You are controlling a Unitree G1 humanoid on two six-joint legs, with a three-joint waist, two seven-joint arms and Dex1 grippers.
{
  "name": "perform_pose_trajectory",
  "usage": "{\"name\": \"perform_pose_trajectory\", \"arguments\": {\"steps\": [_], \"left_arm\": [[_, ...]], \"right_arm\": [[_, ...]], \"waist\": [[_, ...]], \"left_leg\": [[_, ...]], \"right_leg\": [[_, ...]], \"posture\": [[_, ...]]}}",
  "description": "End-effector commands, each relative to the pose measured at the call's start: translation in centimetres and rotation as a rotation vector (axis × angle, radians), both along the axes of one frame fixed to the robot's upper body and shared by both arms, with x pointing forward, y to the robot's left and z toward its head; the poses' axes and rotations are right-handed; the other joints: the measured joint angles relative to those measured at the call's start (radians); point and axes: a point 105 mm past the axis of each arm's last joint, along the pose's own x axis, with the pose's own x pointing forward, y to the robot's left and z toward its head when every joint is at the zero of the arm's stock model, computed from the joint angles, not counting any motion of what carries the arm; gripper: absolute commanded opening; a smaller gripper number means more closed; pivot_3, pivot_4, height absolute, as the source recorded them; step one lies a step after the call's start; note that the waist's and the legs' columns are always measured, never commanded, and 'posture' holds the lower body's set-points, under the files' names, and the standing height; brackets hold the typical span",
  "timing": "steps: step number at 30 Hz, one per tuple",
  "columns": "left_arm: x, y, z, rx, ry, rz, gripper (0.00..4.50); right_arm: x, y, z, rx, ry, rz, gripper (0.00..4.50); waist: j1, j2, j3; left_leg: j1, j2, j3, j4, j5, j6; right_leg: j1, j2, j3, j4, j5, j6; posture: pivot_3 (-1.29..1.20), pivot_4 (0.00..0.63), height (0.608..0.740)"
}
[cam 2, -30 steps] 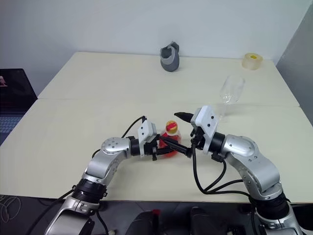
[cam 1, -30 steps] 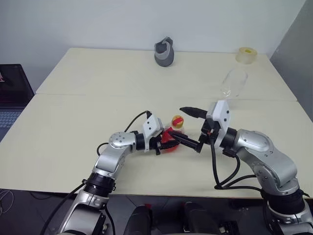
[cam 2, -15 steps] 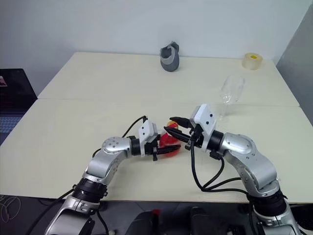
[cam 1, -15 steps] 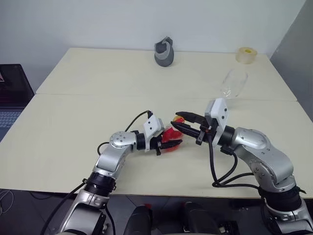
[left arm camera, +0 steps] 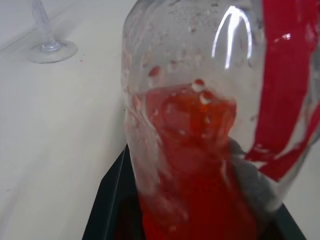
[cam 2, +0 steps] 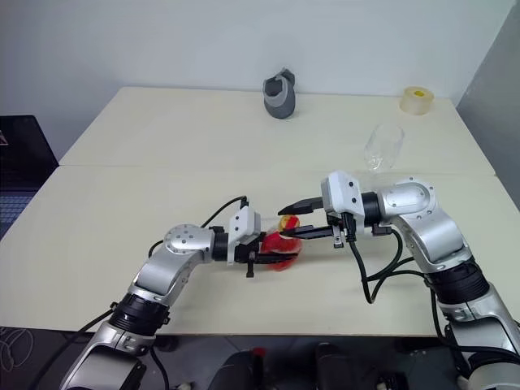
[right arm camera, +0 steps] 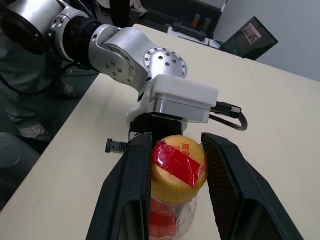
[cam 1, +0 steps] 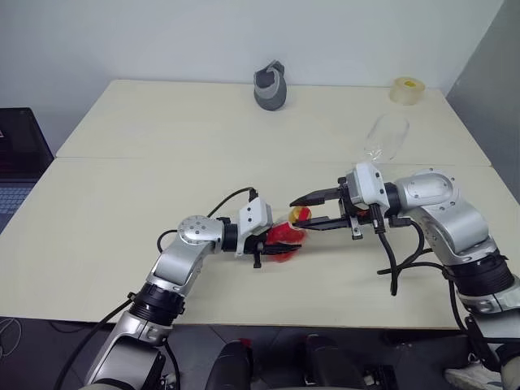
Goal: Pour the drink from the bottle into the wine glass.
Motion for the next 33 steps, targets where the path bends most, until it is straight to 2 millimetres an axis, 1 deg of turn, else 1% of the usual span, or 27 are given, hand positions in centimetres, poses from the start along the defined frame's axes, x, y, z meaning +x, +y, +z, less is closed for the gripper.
{"name": "perform_pose_trajectory", "arguments": {"steps": [1, 2, 3, 6, 7, 9, 10, 13, 17, 21, 29, 31, 33], "left_arm": [[0.2, -1.0, 2.3, -0.098, -0.068, 0.005, 1.29], [0.5, -1.1, 2.5, -0.111, -0.07, 0.029, 1.29], [0.9, -1.2, 2.6, -0.125, -0.071, 0.05, 1.29], [1.3, -1.5, 2.6, -0.146, -0.069, 0.086, 1.29], [1.4, -1.7, 2.5, -0.147, -0.07, 0.091, 1.28], [1.7, -1.8, 2.5, -0.149, -0.079, 0.108, 1.26], [1.9, -1.9, 2.5, -0.15, -0.082, 0.114, 1.26], [2.7, -2.2, 2.9, -0.163, -0.094, 0.137, 1.26], [3.0, -2.6, 2.8, -0.156, -0.104, 0.121, 1.23], [3.1, -3.1, 2.9, -0.156, -0.11, 0.105, 1.14], [3.1, -3.4, 2.8, -0.155, -0.114, 0.095, 1.02], [3.2, -3.4, 2.8, -0.154, -0.115, 0.096, 0.97], [3.2, -3.4, 2.8, -0.153, -0.117, 0.097, 0.92]], "right_arm": [[1.7, -1.5, 1.7, 0.1, -0.025, -0.188, 1.55], [1.4, -1.6, 1.9, 0.129, -0.004, -0.206, 1.93], [1.1, -1.8, 2.1, 0.164, 0.018, -0.229, 2.19], [-0.3, -2.4, 2.8, 0.278, 0.091, -0.33, 3.21], [-0.9, -2.3, 3.0, 0.333, 0.122, -0.366, 3.57], [-2.0, -2.1, 3.1, 0.384, 0.154, -0.419, 4.27], [-2.3, -2.0, 3.1, 0.392, 0.16, -0.436, 4.5], [-2.7, -1.4, 2.6, 0.43, 0.155, -0.543, 4.5], [-2.2, -1.1, 2.2, 0.463, 0.145, -0.681, 4.5], [-1.8, -0.7, 2.0, 0.464, 0.122, -0.731, 4.5], [-0.8, -0.4, 1.9, 0.487, 0.14, -0.765, 4.5], [-0.5, -0.4, 1.8, 0.48, 0.145, -0.773, 4.13], [-0.3, -0.5, 1.6, 0.47, 0.144, -0.778, 3.6]], "waist": [[0.001, 0.0, 0.0], [0.001, 0.0, 0.0], [0.002, 0.0, 0.0], [0.009, 0.0, 0.0], [0.009, 0.0, 0.0], [0.01, 0.0, 0.0], [0.006, 0.0, 0.0], [0.003, 0.0, 0.0], [0.001, 0.0, 0.0], [0.002, 0.0, 0.0], [0.001, 0.0, 0.0], [0.001, 0.0, 0.0], [0.001, 0.0, 0.0]], "left_leg": [[0.0, 0.0, -0.001, 0.0, 0.0, 0.0], [-0.001, 0.0, -0.001, 0.001, 0.0, 0.0], [-0.001, 0.0, -0.001, 0.001, 0.0, 0.0], [-0.002, -0.001, -0.002, 0.001, 0.0, 0.0], [-0.002, -0.001, -0.003, 0.001, 0.0, 0.0], [-0.002, -0.001, -0.002, 0.001, 0.0, 0.0], [-0.002, -0.001, -0.003, 0.001, 0.0, 0.0], [-0.001, 0.0, -0.002, 0.0, 0.0, 0.0], [-0.001, -0.001, -0.002, 0.0, 0.0, 0.0], [-0.001, -0.001, -0.002, 0.0, 0.0, 0.0], [-0.001, -0.001, -0.002, 0.0, 0.0, 0.0], [-0.001, -0.001, -0.002, 0.0, 0.0, 0.0], [-0.001, -0.001, -0.002, 0.0, 0.0, 0.0]], "right_leg": [[0.0, 0.0, 0.0, 0.0, 0.0, 0.0], [0.0, 0.0, 0.0, 0.0, 0.0, 0.0], [0.0, 0.0, 0.0, 0.0, 0.0, 0.0], [0.0, -0.001, -0.001, 0.0, 0.0, 0.0], [0.0, -0.001, -0.001, 0.0, 0.0, 0.0], [0.0, -0.001, 0.0, 0.0, 0.0, 0.0], [0.0, -0.001, 0.0, 0.001, 0.0, 0.0], [0.0, 0.0, 0.0, 0.001, 0.0, 0.0], [0.0, 0.0, 0.0, 0.001, 0.0, 0.0], [0.0, 0.0, 0.0, 0.0, 0.0, 0.0], [0.0, 0.0, 0.0, 0.0, 0.0, 0.0], [0.0, 0.0, 0.0, 0.0, 0.0, 0.0], [0.0, 0.0, 0.0, 0.0, 0.0, 0.0]], "posture": [[0.0, 0.15, 0.74], [0.0, 0.15, 0.74], [0.0, 0.15, 0.74], [0.0, 0.15, 0.74], [0.0, 0.15, 0.74], [0.0, 0.15, 0.74], [0.0, 0.15, 0.74], [0.0, 0.15, 0.74], [0.0, 0.15, 0.74], [0.0, 0.15, 0.74], [0.0, 0.15, 0.74], [0.0, 0.15, 0.74], [0.0, 0.15, 0.74]]}}
